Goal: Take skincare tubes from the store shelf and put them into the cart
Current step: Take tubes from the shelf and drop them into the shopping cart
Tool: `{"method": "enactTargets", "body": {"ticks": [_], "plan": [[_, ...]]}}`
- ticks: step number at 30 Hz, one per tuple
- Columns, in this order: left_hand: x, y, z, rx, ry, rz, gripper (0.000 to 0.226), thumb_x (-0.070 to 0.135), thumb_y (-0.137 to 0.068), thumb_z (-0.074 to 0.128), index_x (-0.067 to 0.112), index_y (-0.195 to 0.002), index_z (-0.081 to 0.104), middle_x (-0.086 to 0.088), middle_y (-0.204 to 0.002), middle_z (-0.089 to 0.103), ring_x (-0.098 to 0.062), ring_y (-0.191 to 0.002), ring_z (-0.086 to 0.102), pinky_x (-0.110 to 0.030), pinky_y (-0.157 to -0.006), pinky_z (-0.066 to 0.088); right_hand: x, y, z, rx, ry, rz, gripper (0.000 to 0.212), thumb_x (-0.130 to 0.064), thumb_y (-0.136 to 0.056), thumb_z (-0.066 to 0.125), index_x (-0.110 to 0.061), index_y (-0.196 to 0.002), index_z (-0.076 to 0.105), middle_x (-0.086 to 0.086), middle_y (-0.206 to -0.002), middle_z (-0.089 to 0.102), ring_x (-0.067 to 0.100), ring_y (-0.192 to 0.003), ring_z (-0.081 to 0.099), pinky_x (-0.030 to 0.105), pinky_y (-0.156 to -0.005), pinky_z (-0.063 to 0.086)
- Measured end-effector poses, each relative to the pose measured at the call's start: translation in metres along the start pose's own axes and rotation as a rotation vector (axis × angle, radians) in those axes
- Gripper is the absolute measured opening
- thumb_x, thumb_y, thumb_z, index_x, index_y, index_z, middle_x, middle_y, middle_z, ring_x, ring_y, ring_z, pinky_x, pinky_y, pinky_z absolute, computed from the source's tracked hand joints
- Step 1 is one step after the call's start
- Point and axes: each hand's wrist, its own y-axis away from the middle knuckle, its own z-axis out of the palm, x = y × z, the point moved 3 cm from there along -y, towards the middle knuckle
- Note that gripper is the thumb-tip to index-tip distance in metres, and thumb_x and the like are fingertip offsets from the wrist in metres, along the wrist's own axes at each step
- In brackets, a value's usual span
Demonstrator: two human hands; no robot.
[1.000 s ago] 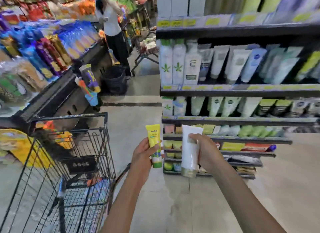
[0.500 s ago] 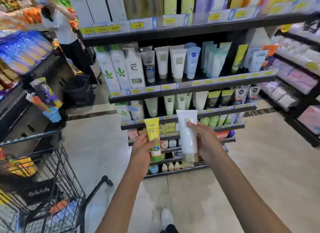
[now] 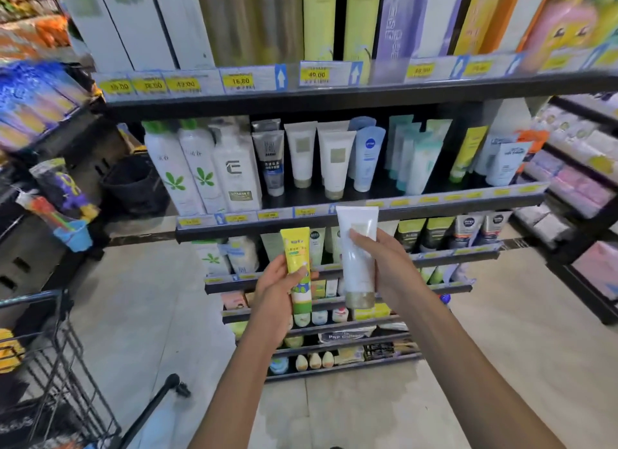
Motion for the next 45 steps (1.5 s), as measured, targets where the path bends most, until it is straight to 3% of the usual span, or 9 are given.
{"method": "enactTargets", "body": {"ticks": [3,5,10,16,22,26,36,41,45], "plan": [[0.004,-0.013,0.002,-0.005,-0.001,0.008,0.038,-0.001,-0.096,0.061,0.010,-0.131,0.060,-0.011,-0.123,0.072,-0.029,-0.101,0.073,-0.044,-0.082,0.058,-0.008,-0.020,0.008,-0.003,0.090,-0.060,0.048,-0.016,-0.083,0.084,-0.018,-0.126,0.063,0.003,-0.115,0.076,0.024,-0.107,0.072,0.046,-0.090,0.060],[0.006,-0.021,0.000,0.002,0.014,0.002,0.038,-0.001,-0.095,0.061,0.011,-0.131,0.060,-0.011,-0.123,0.072,-0.031,-0.101,0.073,-0.041,-0.077,0.058,-0.013,-0.036,0.015,0.025,0.117,-0.075,0.054,-0.015,-0.078,0.088,-0.018,-0.126,0.062,0.000,-0.113,0.076,0.022,-0.105,0.073,0.048,-0.091,0.060],[0.012,-0.043,-0.007,0.057,0.023,0.017,0.041,0.000,-0.093,0.064,0.013,-0.132,0.061,-0.012,-0.126,0.071,-0.036,-0.118,0.066,-0.054,-0.101,0.051,-0.036,-0.075,0.042,0.060,0.167,-0.201,0.042,-0.017,-0.075,0.090,-0.022,-0.110,0.067,-0.003,-0.103,0.077,0.016,-0.096,0.074,0.046,-0.091,0.061],[0.024,-0.054,-0.008,0.083,0.039,0.062,0.037,-0.001,-0.096,0.061,0.014,-0.129,0.062,-0.012,-0.124,0.072,-0.036,-0.111,0.070,-0.043,-0.082,0.058,-0.065,-0.118,0.076,0.071,0.280,-0.359,0.043,-0.022,-0.076,0.090,-0.021,-0.113,0.067,-0.006,-0.106,0.076,0.011,-0.099,0.072,0.037,-0.089,0.059],[0.024,-0.059,-0.016,0.104,0.066,0.061,0.037,-0.005,-0.095,0.061,0.014,-0.127,0.062,-0.014,-0.122,0.072,-0.036,-0.108,0.071,-0.041,-0.083,0.058,-0.072,-0.151,0.093,0.109,0.343,-0.465,0.044,-0.023,-0.079,0.088,-0.022,-0.114,0.061,-0.006,-0.110,0.073,0.013,-0.104,0.069,0.037,-0.093,0.058],[0.025,-0.066,-0.021,0.122,0.072,0.071,0.037,-0.005,-0.095,0.061,0.012,-0.127,0.062,-0.015,-0.120,0.073,-0.038,-0.109,0.070,-0.049,-0.091,0.056,-0.066,-0.162,0.096,0.137,0.438,-0.475,0.044,-0.024,-0.083,0.085,-0.019,-0.119,0.058,-0.008,-0.110,0.067,0.013,-0.105,0.064,0.033,-0.091,0.054],[0.025,-0.069,-0.028,0.115,0.068,0.075,0.035,-0.004,-0.095,0.061,0.014,-0.125,0.063,-0.010,-0.116,0.075,-0.036,-0.108,0.071,-0.051,-0.094,0.055,-0.044,-0.170,0.084,0.211,0.621,-0.461,0.049,-0.039,-0.082,0.084,-0.019,-0.119,0.058,-0.008,-0.112,0.070,0.015,-0.107,0.066,0.036,-0.088,0.057],[0.021,-0.068,-0.026,0.109,0.057,0.062,0.037,-0.003,-0.095,0.061,0.014,-0.127,0.063,-0.010,-0.119,0.074,-0.034,-0.108,0.071,-0.049,-0.091,0.056,-0.038,-0.163,0.085,0.212,0.698,-0.442,0.051,-0.034,-0.082,0.085,-0.019,-0.122,0.058,-0.003,-0.118,0.069,0.009,-0.103,0.057,0.027,-0.083,0.048],[0.021,-0.066,-0.025,0.091,0.055,0.056,0.038,-0.004,-0.095,0.060,0.014,-0.129,0.062,-0.010,-0.121,0.073,-0.034,-0.109,0.071,-0.048,-0.090,0.056,-0.042,-0.167,0.090,0.212,0.697,-0.403,0.045,-0.030,-0.082,0.085,-0.018,-0.117,0.059,0.000,-0.117,0.070,0.020,-0.111,0.064,0.031,-0.086,0.051]]}}
